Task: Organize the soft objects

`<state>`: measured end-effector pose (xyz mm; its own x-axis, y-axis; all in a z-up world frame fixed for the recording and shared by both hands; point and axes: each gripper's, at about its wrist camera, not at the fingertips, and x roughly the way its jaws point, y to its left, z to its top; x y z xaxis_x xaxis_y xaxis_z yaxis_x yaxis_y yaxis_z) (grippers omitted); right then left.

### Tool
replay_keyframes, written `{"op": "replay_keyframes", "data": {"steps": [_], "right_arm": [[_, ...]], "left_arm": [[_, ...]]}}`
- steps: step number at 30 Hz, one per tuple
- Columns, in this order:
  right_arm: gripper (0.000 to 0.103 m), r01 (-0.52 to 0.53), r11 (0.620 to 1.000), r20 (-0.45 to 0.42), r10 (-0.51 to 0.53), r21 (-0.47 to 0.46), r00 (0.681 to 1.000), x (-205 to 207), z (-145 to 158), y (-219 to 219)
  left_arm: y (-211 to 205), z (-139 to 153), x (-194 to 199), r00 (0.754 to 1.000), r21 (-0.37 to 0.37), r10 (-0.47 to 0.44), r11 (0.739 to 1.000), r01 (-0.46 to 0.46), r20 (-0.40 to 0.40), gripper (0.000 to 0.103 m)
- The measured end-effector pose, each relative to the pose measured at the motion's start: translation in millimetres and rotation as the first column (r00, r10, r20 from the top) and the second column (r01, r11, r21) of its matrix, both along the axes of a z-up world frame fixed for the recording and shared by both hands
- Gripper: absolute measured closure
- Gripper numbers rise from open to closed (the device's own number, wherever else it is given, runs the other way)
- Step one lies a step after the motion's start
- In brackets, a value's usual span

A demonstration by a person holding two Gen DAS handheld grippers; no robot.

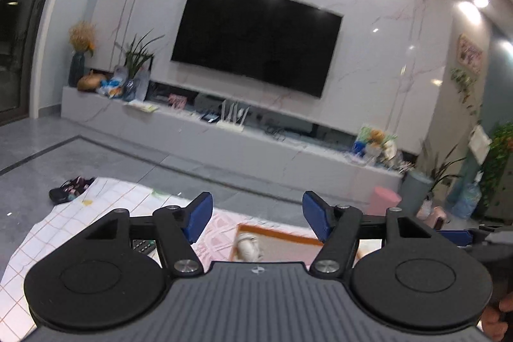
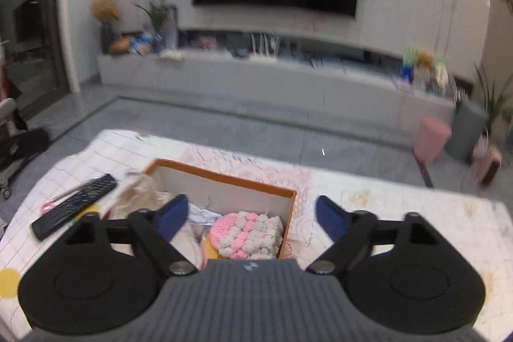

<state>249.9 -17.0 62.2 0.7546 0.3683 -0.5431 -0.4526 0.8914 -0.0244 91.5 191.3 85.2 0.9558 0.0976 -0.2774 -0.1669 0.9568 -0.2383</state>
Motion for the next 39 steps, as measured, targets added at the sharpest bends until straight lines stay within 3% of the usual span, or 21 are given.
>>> {"op": "replay_keyframes", "data": {"steps": [2, 4, 6, 10, 13, 17, 24, 27, 32, 39], "right_arm": [[0.008, -0.041, 0.999, 0.059, 0.042, -0.028, 0.997, -26, 12, -7], [0.004, -0.038, 0.997, 0.126, 0.047, -0.072, 0.991, -51, 24, -13], [0.003, -0.036, 0.995, 0.193, 0.054, -0.095, 0.98, -79, 33, -20], [0.003, 0.011, 0.995, 0.247, 0.015, -0.103, 0.969, -129, 40, -39], [0.003, 0.003, 0.996, 0.24, 0.019, -0.092, 0.971, -167, 36, -57], [0.003, 0.055, 0.995, 0.325, -0.026, -0.081, 0.945, -215, 21, -83], [0.003, 0.143, 0.979, 0.181, -0.169, 0.144, 0.969, -247, -15, -130], [0.003, 0.123, 0.97, 0.117, -0.15, 0.209, 0.982, -249, -28, -139], [0.003, 0.095, 0.982, 0.027, -0.101, 0.162, 0.995, -251, -48, -143], [0.003, 0.054, 0.989, -0.026, -0.051, 0.141, 0.998, -249, -65, -147]], "left_arm": [[-10, 14, -15, 0.999, 0.053, 0.037, 0.998, -0.038, 0.018, 0.025], [-25, 28, -29, 0.991, 0.139, 0.125, 0.982, -0.132, 0.055, 0.018], [-39, 36, -47, 0.98, 0.178, 0.179, 0.965, -0.192, 0.089, 0.014], [-63, 44, -78, 0.983, 0.192, 0.147, 0.967, -0.166, 0.114, 0.007], [-80, 44, -93, 0.988, 0.198, 0.122, 0.97, -0.139, 0.095, 0.006], [-100, 30, -106, 0.994, 0.179, 0.105, 0.978, -0.11, 0.04, 0.007], [-123, -20, -125, 0.988, 0.187, 0.074, 0.981, -0.048, -0.139, 0.007], [-135, -32, -133, 0.984, 0.216, 0.046, 0.976, -0.007, -0.172, 0.007], [-149, -45, -135, 0.975, 0.22, 0.031, 0.975, 0.018, -0.219, 0.007], [-171, -69, -143, 0.966, 0.225, 0.025, 0.974, 0.035, -0.258, 0.008]]}}
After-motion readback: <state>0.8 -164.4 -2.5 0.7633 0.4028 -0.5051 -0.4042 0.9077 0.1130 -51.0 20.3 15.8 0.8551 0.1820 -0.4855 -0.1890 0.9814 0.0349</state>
